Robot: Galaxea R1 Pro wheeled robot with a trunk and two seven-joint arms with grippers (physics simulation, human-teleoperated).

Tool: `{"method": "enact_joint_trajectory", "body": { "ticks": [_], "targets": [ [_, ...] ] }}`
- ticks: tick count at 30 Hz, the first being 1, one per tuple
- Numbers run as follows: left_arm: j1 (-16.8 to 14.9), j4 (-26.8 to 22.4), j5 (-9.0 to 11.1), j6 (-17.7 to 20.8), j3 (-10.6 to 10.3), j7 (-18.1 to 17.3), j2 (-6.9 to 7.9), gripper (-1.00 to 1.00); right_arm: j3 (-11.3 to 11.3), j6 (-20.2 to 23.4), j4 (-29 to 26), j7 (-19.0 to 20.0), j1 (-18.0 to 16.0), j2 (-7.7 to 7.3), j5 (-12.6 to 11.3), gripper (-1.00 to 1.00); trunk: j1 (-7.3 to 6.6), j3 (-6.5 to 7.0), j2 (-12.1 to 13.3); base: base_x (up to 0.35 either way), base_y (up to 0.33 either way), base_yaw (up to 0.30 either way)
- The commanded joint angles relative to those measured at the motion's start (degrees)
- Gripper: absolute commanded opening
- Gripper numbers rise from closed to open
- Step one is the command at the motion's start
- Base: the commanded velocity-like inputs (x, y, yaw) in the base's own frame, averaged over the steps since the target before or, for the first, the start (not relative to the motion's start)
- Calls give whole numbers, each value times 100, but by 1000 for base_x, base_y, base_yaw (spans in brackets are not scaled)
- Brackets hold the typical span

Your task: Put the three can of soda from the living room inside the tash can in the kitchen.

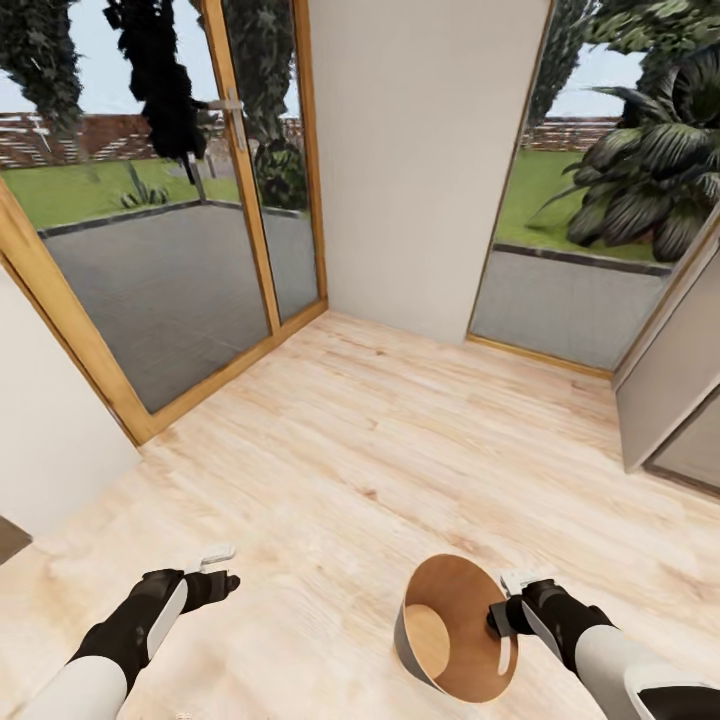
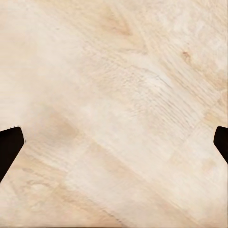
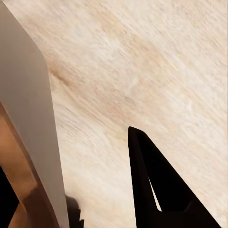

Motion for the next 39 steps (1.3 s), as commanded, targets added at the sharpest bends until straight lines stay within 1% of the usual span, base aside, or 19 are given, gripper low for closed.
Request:
{"method": "enact_joint_trajectory", "body": {
  "ticks": [1, 39],
  "targets": [
    [0, 1, -1, -1, 0, 0, 0, 100, -33, 4, -2, 27, -2, 1, -77, -100, 0, 0, 0, 0, 0, 244],
    [0, 1, -1, -1, -1, 0, -6, 100, -25, 13, 28, 36, -2, 14, -88, -100, 0, 0, 0, 0, 0, 246]
  ]
}}
